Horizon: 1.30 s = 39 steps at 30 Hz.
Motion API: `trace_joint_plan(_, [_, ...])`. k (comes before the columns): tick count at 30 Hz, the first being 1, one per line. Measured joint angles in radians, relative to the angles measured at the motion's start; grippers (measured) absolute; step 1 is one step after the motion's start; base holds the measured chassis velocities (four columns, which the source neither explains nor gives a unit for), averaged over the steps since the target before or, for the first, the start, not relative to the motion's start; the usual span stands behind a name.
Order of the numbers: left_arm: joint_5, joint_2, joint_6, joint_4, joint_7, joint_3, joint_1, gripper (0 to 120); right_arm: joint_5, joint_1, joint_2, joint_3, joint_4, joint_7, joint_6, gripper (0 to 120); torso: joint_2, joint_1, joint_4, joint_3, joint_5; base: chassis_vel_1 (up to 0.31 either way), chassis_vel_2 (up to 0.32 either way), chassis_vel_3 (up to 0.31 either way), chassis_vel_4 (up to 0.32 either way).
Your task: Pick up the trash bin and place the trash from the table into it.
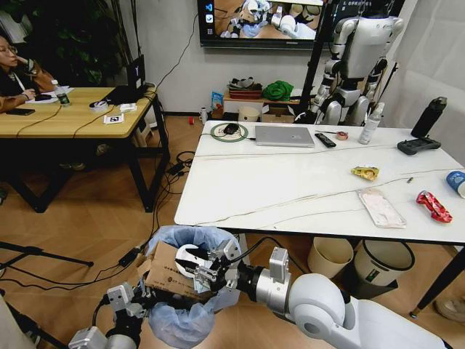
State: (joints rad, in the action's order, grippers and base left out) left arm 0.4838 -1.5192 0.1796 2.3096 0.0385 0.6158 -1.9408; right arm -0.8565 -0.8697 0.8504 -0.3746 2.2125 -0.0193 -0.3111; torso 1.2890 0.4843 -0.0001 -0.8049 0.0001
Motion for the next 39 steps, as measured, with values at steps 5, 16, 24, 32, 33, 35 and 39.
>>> trace_joint_plan(5, [-0.012,-0.004,-0.002,-0.005,-0.003,-0.008,0.0,0,-0.002,0.003,0.004,0.064,0.021,0.04,0.005,64,0.0,0.0,0.0002,0.0,0.0,0.0,0.0,0.0,0.0])
trace_joint_plan(16, [-0.033,0.006,-0.009,-0.027,-0.009,-0.047,0.008,0,0.048,-0.24,-0.037,0.477,0.0,0.141,0.06,99,0.0,0.0,0.0,0.0,0.0001,0.0,0.0,0.0,0.0])
trace_joint_plan(24, [-0.028,0.034,-0.009,-0.047,-0.011,-0.053,0.023,0,0.139,-0.47,0.011,0.725,-0.009,0.148,0.088,100,0.0,0.0,0.0001,0.0,0.0001,0.0,0.0,0.0,0.0])
trace_joint_plan(32, [-0.017,0.059,-0.012,-0.072,-0.013,-0.046,0.039,0,0.272,-0.603,0.135,0.901,-0.033,0.145,0.125,100,0.0,0.0,0.0001,0.0,-0.0001,0.0,0.0,0.0,0.0])
trace_joint_plan(33, [-0.013,0.062,-0.013,-0.075,-0.014,-0.045,0.041,0,0.306,-0.634,0.174,0.93,-0.036,0.14,0.14,100,0.0,0.0,0.0002,0.0,-0.0003,0.0,0.0,0.0,0.0])
trace_joint_plan(35, [-0.016,0.069,-0.019,-0.084,-0.021,-0.039,0.044,0,0.368,-0.69,0.266,0.971,-0.049,0.134,0.173,100,0.0,0.0,0.0,0.0,-0.0002,0.0,0.0,0.0,0.0])
trace_joint_plan(39, [-0.018,0.079,-0.024,-0.099,-0.026,-0.036,0.044,0,0.424,-0.742,0.375,1.006,-0.072,0.124,0.24,100,0.0,0.0,-0.0001,0.0,0.0,0.0,0.0,0.0,0.0])
